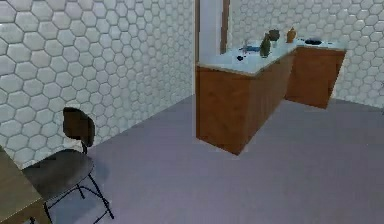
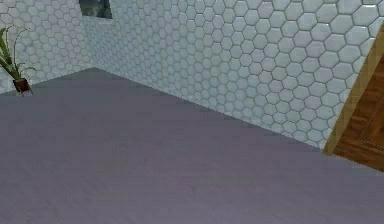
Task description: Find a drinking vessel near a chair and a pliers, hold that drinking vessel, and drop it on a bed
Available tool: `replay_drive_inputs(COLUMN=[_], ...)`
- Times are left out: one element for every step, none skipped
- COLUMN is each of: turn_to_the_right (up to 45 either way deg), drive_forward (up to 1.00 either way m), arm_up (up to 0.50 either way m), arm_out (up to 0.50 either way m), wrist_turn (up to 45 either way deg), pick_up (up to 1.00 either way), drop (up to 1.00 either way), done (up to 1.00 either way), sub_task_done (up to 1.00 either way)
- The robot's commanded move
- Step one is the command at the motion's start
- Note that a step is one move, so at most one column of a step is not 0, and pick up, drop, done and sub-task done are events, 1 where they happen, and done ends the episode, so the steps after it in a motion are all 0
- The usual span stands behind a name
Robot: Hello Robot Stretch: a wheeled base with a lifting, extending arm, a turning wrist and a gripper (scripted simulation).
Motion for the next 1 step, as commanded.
replay_drive_inputs(turn_to_the_right=[0.0], drive_forward=[0.15], arm_up=[0.0], arm_out=[0.0], wrist_turn=[0.0], pick_up=[0.0], drop=[0.0], done=[0.0], sub_task_done=[0.0])
